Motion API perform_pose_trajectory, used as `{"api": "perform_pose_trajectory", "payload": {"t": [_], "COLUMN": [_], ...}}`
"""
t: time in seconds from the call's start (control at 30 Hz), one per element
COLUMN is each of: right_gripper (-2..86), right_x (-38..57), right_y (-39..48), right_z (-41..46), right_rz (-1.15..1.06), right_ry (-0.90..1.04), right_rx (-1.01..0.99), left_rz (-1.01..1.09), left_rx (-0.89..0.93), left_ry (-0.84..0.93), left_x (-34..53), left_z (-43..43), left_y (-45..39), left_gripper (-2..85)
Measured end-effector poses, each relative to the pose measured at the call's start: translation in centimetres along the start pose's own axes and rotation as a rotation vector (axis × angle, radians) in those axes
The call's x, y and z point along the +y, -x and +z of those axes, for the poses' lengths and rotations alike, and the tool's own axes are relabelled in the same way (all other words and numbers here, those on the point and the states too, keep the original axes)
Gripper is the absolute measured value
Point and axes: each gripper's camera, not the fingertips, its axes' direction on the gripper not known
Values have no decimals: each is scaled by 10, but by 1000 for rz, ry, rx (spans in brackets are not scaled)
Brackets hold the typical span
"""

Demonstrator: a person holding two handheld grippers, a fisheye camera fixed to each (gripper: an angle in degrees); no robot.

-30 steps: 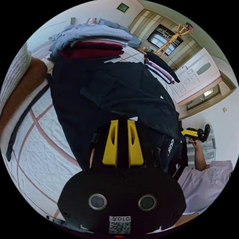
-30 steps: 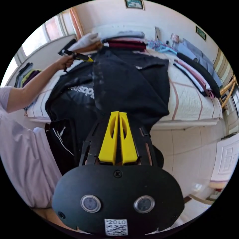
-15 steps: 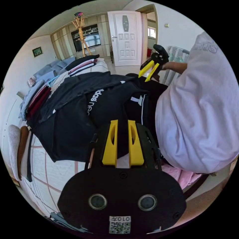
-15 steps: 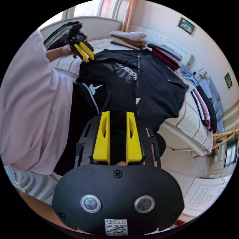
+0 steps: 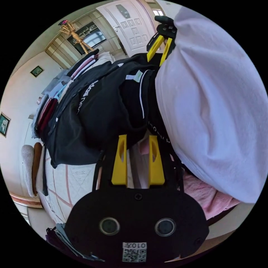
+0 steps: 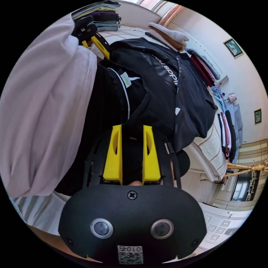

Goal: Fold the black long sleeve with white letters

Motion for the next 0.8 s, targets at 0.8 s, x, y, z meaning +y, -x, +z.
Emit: {"api": "perform_pose_trajectory", "payload": {"t": [0.8], "right_gripper": [37], "right_x": [15], "right_y": [-24], "right_z": [-52], "right_rz": [171], "right_ry": [-165], "right_rx": [157], "left_rz": [-247], "left_rx": [105], "left_ry": [-72], "left_x": [21], "left_z": [-77], "left_y": [95], "left_gripper": [14]}}
